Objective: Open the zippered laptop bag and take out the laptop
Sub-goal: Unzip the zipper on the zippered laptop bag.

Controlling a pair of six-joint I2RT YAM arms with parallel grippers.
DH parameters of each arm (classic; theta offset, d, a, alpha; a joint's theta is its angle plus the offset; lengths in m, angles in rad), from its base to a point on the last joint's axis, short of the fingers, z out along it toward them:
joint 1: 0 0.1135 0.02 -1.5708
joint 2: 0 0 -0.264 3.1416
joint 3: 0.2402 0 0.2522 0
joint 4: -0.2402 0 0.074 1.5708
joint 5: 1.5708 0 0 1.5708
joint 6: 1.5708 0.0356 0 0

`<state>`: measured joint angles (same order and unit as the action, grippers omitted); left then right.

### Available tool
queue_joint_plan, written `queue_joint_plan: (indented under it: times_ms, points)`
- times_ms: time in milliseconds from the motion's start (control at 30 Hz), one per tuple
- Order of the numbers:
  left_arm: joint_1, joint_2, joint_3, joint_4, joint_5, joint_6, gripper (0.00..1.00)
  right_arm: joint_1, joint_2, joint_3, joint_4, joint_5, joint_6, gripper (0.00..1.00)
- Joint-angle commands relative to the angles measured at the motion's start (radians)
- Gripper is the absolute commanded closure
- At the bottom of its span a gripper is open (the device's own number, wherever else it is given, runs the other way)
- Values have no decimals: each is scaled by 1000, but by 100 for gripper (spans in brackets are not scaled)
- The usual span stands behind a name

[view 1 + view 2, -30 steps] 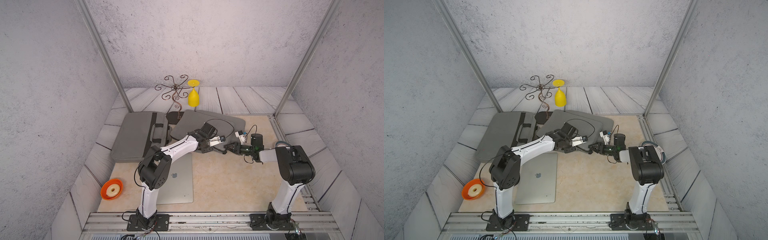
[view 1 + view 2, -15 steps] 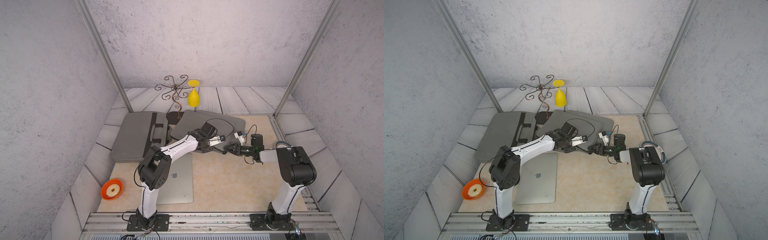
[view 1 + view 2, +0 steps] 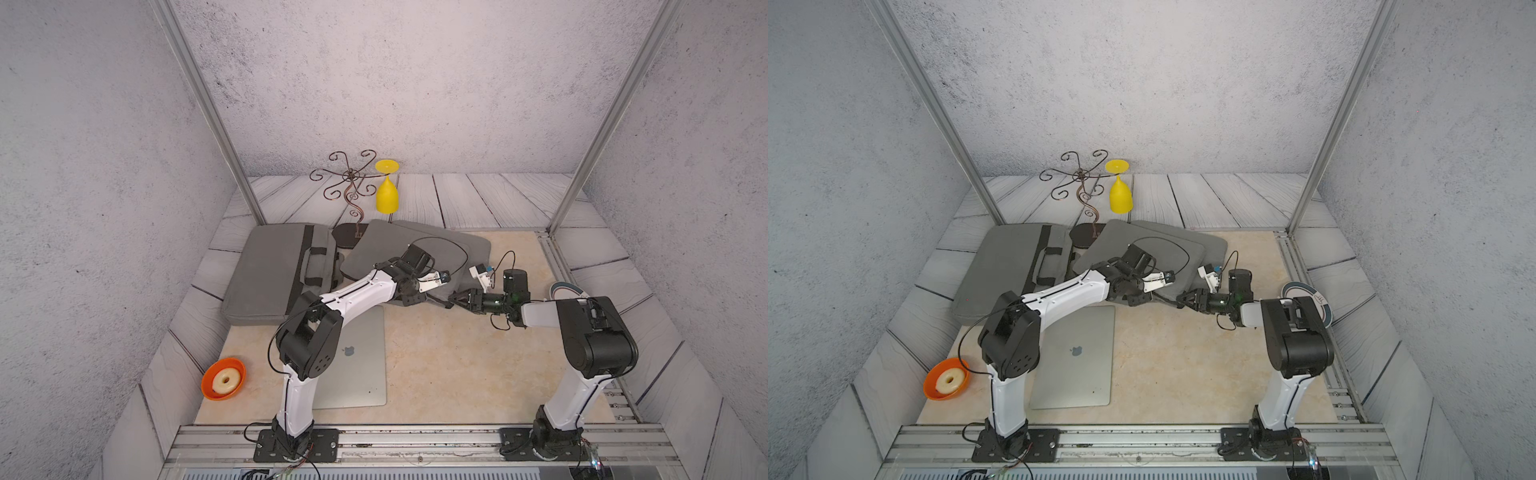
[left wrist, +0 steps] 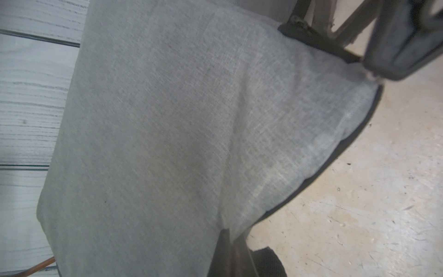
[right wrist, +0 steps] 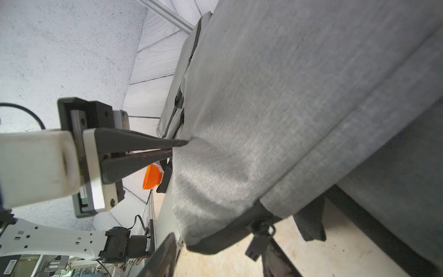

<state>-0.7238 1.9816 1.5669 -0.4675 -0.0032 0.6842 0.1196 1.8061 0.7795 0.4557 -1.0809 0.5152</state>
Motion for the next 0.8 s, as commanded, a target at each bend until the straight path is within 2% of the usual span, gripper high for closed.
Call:
queue_joint_plan:
  times_ms: [0,333,500,767]
  points:
    - [18,-21,13,7,-21,-10,100,2,-40,2,10,-28,-1,49]
    - [19,-13,21,4,-15,-12,100,-11,-38,13,-38,-19,-30,66]
    - [18,-4,31,-2,-14,-12,100,-15,-17,21,-11,-20,-22,74]
    - [18,3,42,-7,-11,-13,100,-16,30,39,41,-27,14,90]
